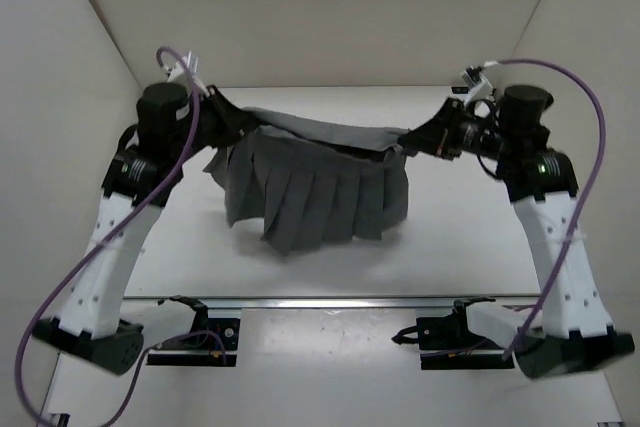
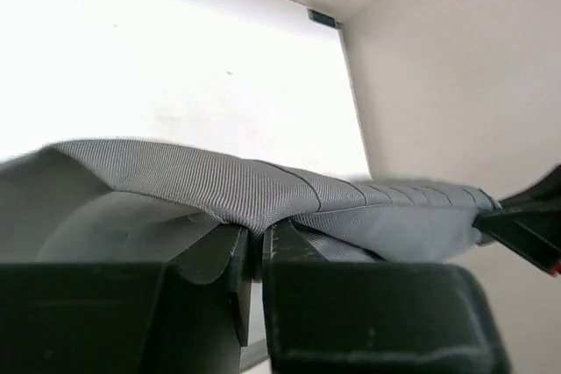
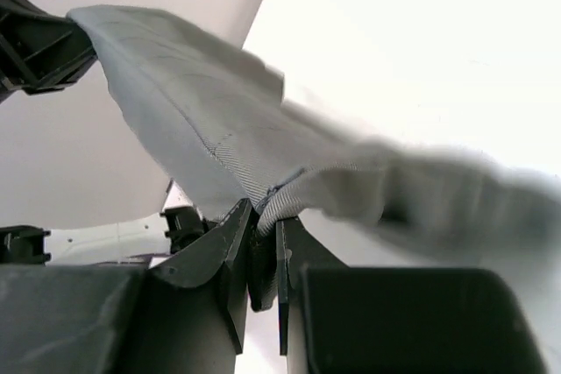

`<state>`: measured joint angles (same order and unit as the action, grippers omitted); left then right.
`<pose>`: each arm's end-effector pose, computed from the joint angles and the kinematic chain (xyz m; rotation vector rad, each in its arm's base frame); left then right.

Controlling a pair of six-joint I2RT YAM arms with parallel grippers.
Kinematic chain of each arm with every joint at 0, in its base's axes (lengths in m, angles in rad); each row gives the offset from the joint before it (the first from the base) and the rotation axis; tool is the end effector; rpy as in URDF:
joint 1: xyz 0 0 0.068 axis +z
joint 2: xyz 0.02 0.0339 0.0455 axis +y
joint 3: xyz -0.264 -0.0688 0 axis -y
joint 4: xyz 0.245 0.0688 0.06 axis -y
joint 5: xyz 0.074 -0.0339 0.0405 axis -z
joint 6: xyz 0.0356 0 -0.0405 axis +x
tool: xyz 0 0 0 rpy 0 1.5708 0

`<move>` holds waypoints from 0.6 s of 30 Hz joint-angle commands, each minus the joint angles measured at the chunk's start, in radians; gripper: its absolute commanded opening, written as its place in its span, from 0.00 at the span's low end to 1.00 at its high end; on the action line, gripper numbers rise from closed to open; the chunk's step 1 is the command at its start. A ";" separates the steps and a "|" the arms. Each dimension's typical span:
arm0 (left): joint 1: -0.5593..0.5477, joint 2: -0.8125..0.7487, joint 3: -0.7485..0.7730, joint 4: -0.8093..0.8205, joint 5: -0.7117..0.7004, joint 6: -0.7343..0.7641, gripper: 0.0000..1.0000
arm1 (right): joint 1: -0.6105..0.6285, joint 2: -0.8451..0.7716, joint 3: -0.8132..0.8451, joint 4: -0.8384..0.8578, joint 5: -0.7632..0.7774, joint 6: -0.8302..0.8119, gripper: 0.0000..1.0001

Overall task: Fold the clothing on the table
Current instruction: Flatten the skirt out

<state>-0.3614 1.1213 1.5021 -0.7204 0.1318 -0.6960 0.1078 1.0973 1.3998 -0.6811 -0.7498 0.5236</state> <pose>0.1980 -0.0799 0.4616 -0.2405 1.9836 -0.8258 0.2048 0.0466 0.4417 -0.1067 2.0111 1.1377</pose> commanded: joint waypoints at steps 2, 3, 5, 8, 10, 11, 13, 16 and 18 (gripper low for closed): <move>0.068 0.254 0.253 0.019 0.032 0.036 0.00 | 0.017 0.313 0.323 0.048 0.015 -0.013 0.00; 0.078 0.282 0.306 0.016 0.040 0.042 0.00 | 0.012 0.356 0.405 0.008 0.032 -0.028 0.00; 0.114 0.414 0.528 -0.002 0.077 0.041 0.00 | 0.003 0.540 0.763 -0.108 0.043 -0.049 0.00; 0.176 0.462 0.632 0.044 0.153 -0.017 0.00 | -0.042 0.695 1.057 -0.184 -0.021 -0.007 0.00; 0.202 0.445 0.603 0.059 0.163 -0.031 0.00 | -0.057 0.679 1.033 -0.184 -0.037 0.001 0.00; 0.181 0.407 0.501 0.055 0.161 0.002 0.02 | -0.036 0.592 0.813 -0.135 0.016 -0.043 0.00; 0.165 0.365 0.419 0.050 0.166 0.018 0.06 | -0.025 0.520 0.666 -0.088 0.044 -0.047 0.00; 0.130 0.240 0.096 0.119 0.161 0.007 0.16 | -0.025 0.358 0.275 0.046 0.055 -0.024 0.00; 0.105 0.108 -0.212 0.180 0.184 -0.022 0.18 | -0.023 0.277 0.002 0.084 0.091 -0.031 0.00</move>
<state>-0.2287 1.3605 1.5455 -0.5808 0.2928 -0.6998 0.0860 1.4528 1.6436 -0.6739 -0.7216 0.4969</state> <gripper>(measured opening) 0.178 0.108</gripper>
